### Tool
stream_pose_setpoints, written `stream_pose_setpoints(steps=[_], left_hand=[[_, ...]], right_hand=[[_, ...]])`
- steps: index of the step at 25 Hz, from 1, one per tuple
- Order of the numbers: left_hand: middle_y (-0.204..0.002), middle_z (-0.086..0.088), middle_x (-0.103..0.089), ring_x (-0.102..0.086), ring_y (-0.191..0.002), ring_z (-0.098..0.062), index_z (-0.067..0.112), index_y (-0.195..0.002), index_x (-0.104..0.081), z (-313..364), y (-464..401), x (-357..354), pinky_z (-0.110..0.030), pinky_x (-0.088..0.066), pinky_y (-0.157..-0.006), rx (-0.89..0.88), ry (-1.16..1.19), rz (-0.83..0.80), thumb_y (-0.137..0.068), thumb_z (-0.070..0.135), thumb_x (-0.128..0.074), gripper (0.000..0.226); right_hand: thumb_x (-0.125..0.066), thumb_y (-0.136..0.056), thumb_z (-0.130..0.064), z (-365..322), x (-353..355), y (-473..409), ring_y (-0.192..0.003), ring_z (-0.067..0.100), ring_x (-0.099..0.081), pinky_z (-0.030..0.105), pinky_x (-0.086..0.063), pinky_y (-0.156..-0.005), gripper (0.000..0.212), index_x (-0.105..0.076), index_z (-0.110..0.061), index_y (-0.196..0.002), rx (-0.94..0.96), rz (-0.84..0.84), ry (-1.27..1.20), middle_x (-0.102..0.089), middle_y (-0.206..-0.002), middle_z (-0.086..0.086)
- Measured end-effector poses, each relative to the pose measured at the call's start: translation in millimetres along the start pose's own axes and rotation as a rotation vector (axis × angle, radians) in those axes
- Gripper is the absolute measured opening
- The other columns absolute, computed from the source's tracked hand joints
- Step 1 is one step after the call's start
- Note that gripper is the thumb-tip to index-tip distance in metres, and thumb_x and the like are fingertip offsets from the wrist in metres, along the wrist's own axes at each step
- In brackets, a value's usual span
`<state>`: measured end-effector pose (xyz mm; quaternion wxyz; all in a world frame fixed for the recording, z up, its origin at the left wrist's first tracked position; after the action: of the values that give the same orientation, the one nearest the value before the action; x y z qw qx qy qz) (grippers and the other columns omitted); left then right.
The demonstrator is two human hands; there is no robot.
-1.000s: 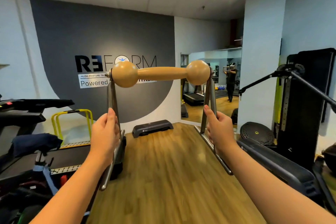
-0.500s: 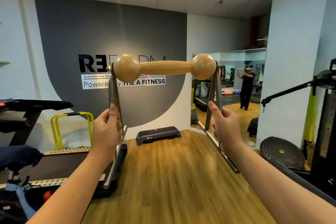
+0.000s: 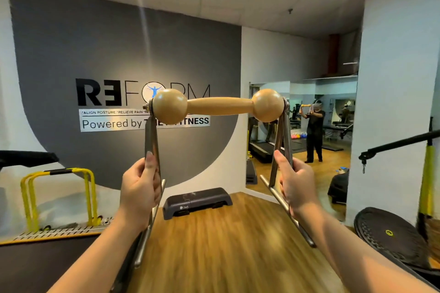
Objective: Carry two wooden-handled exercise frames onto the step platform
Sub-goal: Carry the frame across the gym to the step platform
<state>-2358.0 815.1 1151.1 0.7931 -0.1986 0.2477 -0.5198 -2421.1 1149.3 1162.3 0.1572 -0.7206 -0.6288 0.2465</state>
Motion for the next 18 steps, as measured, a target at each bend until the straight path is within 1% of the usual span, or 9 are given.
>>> stream_pose_setpoints(steps=[2, 5, 7, 9, 11, 13, 16, 18], left_hand=[[-0.054, 0.005, -0.036, -0.030, -0.040, -0.012, 0.026, -0.067, -0.051, -34.5, -59.2, -8.3, -0.021, -0.028, -0.035, 0.005, 0.000, -0.001, -0.092, 0.070, -0.058, 0.051], [-0.055, 0.005, -0.035, -0.029, -0.040, -0.012, 0.023, -0.071, -0.050, -81.8, -130.5, -22.7, -0.021, -0.027, -0.035, 0.000, -0.015, -0.015, -0.096, 0.067, -0.055, 0.051], [-0.055, 0.004, -0.035, -0.029, -0.040, -0.013, 0.019, -0.076, -0.051, -112.9, -169.3, -31.5, -0.022, -0.027, -0.035, -0.017, -0.020, -0.019, -0.098, 0.064, -0.053, 0.050], [-0.054, 0.003, -0.036, -0.030, -0.040, -0.013, 0.015, -0.079, -0.052, -148.3, -207.5, -42.5, -0.022, -0.028, -0.035, -0.018, -0.039, 0.003, -0.099, 0.061, -0.052, 0.050], [-0.054, 0.002, -0.037, -0.031, -0.040, -0.013, 0.015, -0.081, -0.055, -187.2, -249.4, -59.3, -0.022, -0.029, -0.035, -0.025, -0.052, 0.024, -0.100, 0.059, -0.051, 0.049], [-0.054, 0.002, -0.037, -0.031, -0.039, -0.012, 0.015, -0.081, -0.055, -222.7, -287.7, -75.1, -0.021, -0.027, -0.035, -0.019, -0.054, 0.058, -0.101, 0.058, -0.050, 0.048], [-0.055, 0.001, -0.037, -0.030, -0.040, -0.012, 0.017, -0.081, -0.054, -267.4, -352.2, -97.1, -0.021, -0.028, -0.035, -0.022, -0.086, 0.083, -0.103, 0.058, -0.048, 0.047], [-0.056, 0.000, -0.036, -0.029, -0.040, -0.013, 0.017, -0.080, -0.053, -298.5, -394.0, -109.8, -0.021, -0.027, -0.035, -0.010, -0.103, 0.120, -0.104, 0.057, -0.047, 0.047]], right_hand=[[-0.062, -0.101, -0.035, 34.5, -22.3, -55.7, -0.037, 0.004, -0.046, 0.016, -0.036, -0.036, 0.031, -0.069, -0.011, -0.082, -0.032, 0.017, 0.009, -0.053, -0.045, -0.009], [-0.064, -0.100, -0.041, 84.8, -45.7, -123.9, -0.040, 0.006, -0.045, 0.017, -0.035, -0.036, 0.032, -0.070, -0.015, -0.082, -0.071, 0.054, 0.011, -0.051, -0.047, -0.008], [-0.064, -0.099, -0.044, 118.8, -58.6, -164.4, -0.043, 0.009, -0.042, 0.019, -0.033, -0.036, 0.034, -0.069, -0.014, -0.083, -0.067, 0.062, 0.020, -0.049, -0.048, -0.007], [-0.064, -0.099, -0.044, 158.5, -70.6, -209.0, -0.044, 0.010, -0.040, 0.019, -0.032, -0.036, 0.036, -0.066, -0.012, -0.083, -0.076, 0.039, 0.015, -0.046, -0.051, -0.007], [-0.064, -0.098, -0.046, 198.4, -80.5, -262.2, -0.044, 0.011, -0.039, 0.020, -0.031, -0.037, 0.038, -0.063, -0.014, -0.079, -0.061, -0.007, -0.006, -0.044, -0.052, -0.006], [-0.064, -0.096, -0.051, 234.8, -89.8, -313.7, -0.046, 0.014, -0.037, 0.026, -0.030, -0.041, 0.039, -0.059, -0.018, -0.075, -0.052, -0.039, 0.002, -0.042, -0.054, -0.004], [-0.065, -0.092, -0.056, 281.3, -110.2, -394.5, -0.044, 0.012, -0.039, 0.027, -0.031, -0.045, 0.042, -0.060, -0.021, -0.067, -0.080, -0.049, -0.002, -0.043, -0.051, -0.006], [-0.067, -0.091, -0.057, 310.3, -126.9, -450.5, -0.046, 0.012, -0.042, 0.029, -0.032, -0.049, 0.045, -0.062, -0.018, -0.069, -0.091, -0.035, 0.022, -0.045, -0.050, -0.008]])
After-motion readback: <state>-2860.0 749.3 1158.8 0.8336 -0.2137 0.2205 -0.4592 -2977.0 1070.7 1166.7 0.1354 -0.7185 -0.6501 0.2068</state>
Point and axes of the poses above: each hand's wrist, its own y-axis away from the middle knuckle, its own x-axis out of the back of the hand, z = x × y, the point moved 4 cm from there along -y, towards the middle knuckle
